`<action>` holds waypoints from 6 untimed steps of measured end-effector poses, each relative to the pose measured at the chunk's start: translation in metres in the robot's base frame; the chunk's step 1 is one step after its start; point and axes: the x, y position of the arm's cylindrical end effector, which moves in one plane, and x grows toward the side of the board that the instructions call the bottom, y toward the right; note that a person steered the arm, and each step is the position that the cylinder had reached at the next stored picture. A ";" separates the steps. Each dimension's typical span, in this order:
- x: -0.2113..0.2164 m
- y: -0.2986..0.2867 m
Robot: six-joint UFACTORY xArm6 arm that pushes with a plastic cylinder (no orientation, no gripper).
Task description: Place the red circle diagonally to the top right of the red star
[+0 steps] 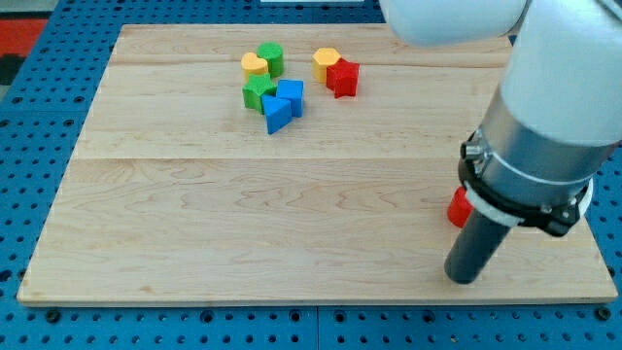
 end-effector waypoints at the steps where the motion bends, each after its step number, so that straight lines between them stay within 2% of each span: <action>1: -0.027 0.021; 2: -0.056 0.032; 4: -0.133 0.012; 5: -0.138 0.002; 6: -0.141 -0.031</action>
